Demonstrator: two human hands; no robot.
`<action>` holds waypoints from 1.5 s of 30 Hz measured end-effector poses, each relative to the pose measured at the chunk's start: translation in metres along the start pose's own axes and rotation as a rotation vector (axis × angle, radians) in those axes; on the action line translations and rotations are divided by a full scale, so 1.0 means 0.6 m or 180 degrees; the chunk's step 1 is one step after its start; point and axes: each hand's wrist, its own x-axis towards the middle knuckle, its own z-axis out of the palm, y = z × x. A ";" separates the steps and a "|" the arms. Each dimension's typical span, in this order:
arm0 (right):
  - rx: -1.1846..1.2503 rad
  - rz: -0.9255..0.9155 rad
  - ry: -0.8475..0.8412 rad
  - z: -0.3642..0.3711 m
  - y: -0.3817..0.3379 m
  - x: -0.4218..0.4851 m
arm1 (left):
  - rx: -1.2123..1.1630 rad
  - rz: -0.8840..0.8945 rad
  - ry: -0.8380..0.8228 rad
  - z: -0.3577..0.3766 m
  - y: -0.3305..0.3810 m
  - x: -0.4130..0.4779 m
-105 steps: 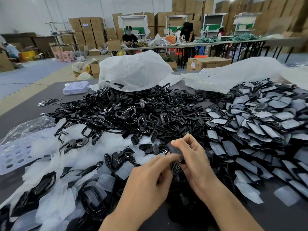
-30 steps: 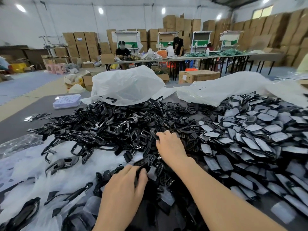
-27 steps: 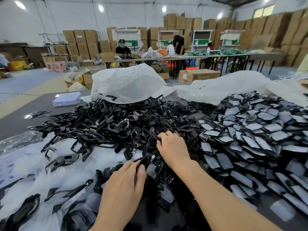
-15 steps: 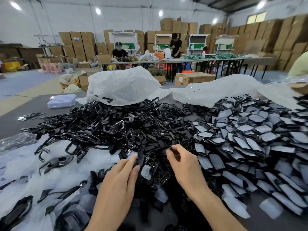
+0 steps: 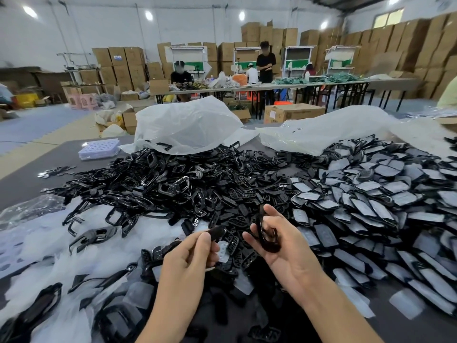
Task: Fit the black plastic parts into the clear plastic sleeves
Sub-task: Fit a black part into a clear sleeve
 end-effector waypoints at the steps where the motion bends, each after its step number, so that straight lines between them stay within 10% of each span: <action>1: 0.0098 0.0036 -0.0065 0.000 -0.001 -0.002 | -0.0083 -0.0062 -0.0010 0.000 0.000 0.001; 12: -0.0738 -0.0082 -0.0179 0.016 0.016 -0.009 | -0.0232 -0.0182 -0.0101 -0.002 -0.009 0.003; 23: -0.0141 0.0364 -0.0289 0.030 0.045 -0.021 | 0.2468 0.1017 -0.0671 -0.004 -0.013 -0.017; 30: -0.0754 -0.0129 0.0000 0.021 0.048 -0.012 | 0.0761 0.0633 0.0287 0.002 0.005 -0.010; 45: -0.1420 -0.0099 -0.0912 0.034 0.052 -0.036 | -0.0436 -0.0021 0.0355 0.002 -0.013 0.004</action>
